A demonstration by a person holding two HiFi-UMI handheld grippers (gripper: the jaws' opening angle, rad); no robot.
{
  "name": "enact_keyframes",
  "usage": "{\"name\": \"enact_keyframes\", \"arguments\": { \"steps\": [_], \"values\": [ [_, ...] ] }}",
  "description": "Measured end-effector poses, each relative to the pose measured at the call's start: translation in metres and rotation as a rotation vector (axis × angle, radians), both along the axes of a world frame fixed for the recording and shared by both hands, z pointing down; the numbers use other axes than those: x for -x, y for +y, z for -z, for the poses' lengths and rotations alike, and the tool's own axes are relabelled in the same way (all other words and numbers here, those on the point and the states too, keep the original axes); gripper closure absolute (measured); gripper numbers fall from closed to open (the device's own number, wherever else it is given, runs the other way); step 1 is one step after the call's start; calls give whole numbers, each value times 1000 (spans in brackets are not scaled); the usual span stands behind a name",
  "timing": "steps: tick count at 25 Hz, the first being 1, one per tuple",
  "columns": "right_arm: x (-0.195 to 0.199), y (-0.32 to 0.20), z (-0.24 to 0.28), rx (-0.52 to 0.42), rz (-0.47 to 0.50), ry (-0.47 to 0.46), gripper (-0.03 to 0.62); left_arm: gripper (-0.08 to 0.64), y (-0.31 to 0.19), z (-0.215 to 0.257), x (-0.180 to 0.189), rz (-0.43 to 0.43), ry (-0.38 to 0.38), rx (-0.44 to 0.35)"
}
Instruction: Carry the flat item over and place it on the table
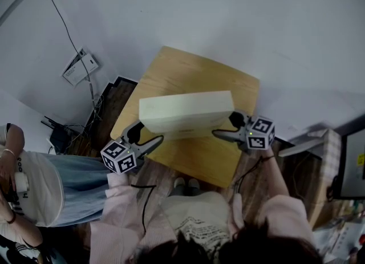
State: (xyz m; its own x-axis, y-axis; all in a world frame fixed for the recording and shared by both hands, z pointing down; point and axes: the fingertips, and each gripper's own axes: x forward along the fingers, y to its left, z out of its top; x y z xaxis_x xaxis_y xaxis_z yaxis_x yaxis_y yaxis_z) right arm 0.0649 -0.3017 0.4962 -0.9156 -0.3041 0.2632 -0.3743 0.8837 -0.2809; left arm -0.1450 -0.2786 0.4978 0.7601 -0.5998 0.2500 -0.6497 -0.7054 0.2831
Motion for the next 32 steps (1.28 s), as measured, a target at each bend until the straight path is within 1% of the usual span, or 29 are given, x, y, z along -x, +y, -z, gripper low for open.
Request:
{"name": "enact_keyframes", "arguments": {
  "steps": [4, 7, 9, 10, 14, 16, 18, 22, 23, 24, 26, 28, 32],
  "values": [
    [-11, 2, 4, -2, -40, -17, 206, 143, 6, 3, 11, 62, 5, -11],
    [-21, 6, 4, -11, -77, -20, 229, 149, 13, 4, 20, 107, 4, -18],
    [-23, 10, 5, -25, -88, -13, 232, 178, 18, 7, 24, 131, 2, -34],
    [-24, 13, 5, -30, -92, -12, 246, 204, 20, 8, 25, 137, 3, -42],
    [-23, 28, 5, -44, -78, -2, 249, 281, 33, 11, 21, 133, -5, -49],
    [-21, 35, 5, -76, -63, 14, 304, 297, 39, 13, 17, 126, -11, -53],
    [-18, 43, 5, -104, -47, 17, 332, 321, 46, 14, 12, 126, -18, -60],
    [-12, 56, 9, -107, -55, -2, 427, 393, 57, 13, 4, 134, -22, -73],
    [-10, 59, 10, -108, -56, -11, 442, 405, 60, 12, 2, 133, -22, -74],
    [-8, 61, 11, -109, -56, -20, 442, 421, 62, 12, 0, 133, -21, -74],
    [-4, 65, 14, -117, -56, -36, 482, 441, 66, 12, -3, 132, -19, -79],
    [-2, 67, 17, -125, -60, -49, 488, 458, 69, 13, -7, 129, -20, -84],
    [2, 72, 19, -131, -58, -61, 530, 499, 76, 16, -12, 128, -21, -97]
  ]
}}
